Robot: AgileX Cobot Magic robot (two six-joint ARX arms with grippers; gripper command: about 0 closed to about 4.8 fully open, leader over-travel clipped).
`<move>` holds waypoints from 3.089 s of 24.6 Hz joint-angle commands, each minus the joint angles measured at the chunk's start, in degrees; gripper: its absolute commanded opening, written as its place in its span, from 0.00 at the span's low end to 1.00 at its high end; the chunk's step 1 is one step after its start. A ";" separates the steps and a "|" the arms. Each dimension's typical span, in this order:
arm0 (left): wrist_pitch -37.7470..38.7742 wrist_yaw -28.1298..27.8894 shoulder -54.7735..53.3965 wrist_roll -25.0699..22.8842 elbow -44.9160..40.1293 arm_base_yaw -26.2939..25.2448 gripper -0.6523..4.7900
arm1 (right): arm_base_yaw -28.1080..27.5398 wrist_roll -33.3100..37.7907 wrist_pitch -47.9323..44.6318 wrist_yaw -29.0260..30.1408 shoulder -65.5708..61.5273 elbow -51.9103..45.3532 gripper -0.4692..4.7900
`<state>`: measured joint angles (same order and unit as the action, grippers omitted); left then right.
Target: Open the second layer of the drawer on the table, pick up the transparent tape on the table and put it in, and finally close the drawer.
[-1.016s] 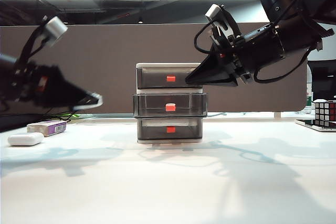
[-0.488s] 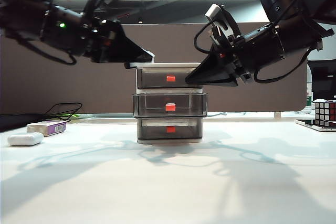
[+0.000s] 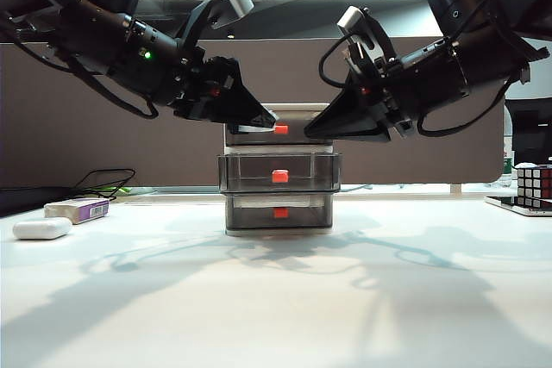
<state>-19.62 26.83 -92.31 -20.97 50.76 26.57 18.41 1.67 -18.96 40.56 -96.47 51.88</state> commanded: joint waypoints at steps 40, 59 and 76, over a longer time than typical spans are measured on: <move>11.58 8.11 -3.21 5.05 0.20 0.09 0.11 | 0.13 -0.37 2.86 -1.92 -10.75 26.88 0.08; -1.64 -2.64 -5.99 6.64 0.20 0.09 0.11 | 0.13 -1.33 7.21 -3.26 -15.15 26.86 0.08; -5.11 -5.44 -7.41 6.69 0.24 0.09 0.11 | 0.13 -3.37 6.97 -0.63 -15.06 26.86 0.08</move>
<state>-26.02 16.84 -100.16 -14.46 50.74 26.72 18.44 -0.56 -14.00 37.80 -111.18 79.02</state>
